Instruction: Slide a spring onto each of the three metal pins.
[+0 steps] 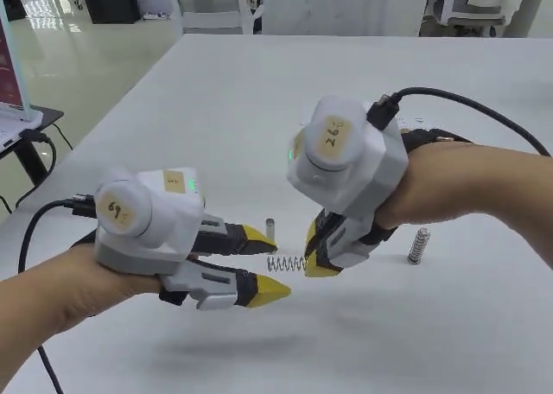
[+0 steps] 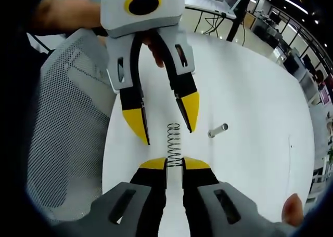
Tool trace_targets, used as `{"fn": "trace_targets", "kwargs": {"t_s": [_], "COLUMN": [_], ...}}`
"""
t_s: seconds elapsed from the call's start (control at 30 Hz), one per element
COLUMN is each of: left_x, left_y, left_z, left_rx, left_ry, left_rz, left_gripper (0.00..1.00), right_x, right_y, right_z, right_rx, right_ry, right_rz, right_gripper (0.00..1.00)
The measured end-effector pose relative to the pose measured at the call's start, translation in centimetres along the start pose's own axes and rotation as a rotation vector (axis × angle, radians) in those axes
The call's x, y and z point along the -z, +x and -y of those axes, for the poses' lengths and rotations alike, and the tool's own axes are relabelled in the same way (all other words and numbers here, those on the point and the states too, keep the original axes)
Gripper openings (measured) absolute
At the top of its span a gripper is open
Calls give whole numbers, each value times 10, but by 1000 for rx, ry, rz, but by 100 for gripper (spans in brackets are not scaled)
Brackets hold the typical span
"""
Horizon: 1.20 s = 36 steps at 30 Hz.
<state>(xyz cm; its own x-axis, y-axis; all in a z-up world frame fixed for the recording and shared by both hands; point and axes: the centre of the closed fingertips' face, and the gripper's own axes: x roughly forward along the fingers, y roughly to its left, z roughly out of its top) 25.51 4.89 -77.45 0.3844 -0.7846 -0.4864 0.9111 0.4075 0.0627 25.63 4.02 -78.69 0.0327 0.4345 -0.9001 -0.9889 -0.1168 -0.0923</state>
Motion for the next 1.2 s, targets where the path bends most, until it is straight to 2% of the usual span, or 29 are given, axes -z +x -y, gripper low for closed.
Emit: {"fn": "trace_targets", "kwargs": {"t_s": [0.3, 0.73, 1.2], "left_x": [-1, 0, 6], "left_y": [2, 3, 4], "left_z": [2, 1, 4], "left_rx": [3, -9, -4], "left_ry": [14, 42, 64], "left_rz": [8, -2, -27], "left_gripper": [18, 6, 4], "right_x": [-3, -2, -9], "right_y": [-1, -2, -7], "right_z": [-4, -6, -8], "right_rx": [-9, -12, -5], "right_ry": [-18, -32, -48], "right_rz": [-4, -13, -6], "right_gripper": [8, 8, 8]}}
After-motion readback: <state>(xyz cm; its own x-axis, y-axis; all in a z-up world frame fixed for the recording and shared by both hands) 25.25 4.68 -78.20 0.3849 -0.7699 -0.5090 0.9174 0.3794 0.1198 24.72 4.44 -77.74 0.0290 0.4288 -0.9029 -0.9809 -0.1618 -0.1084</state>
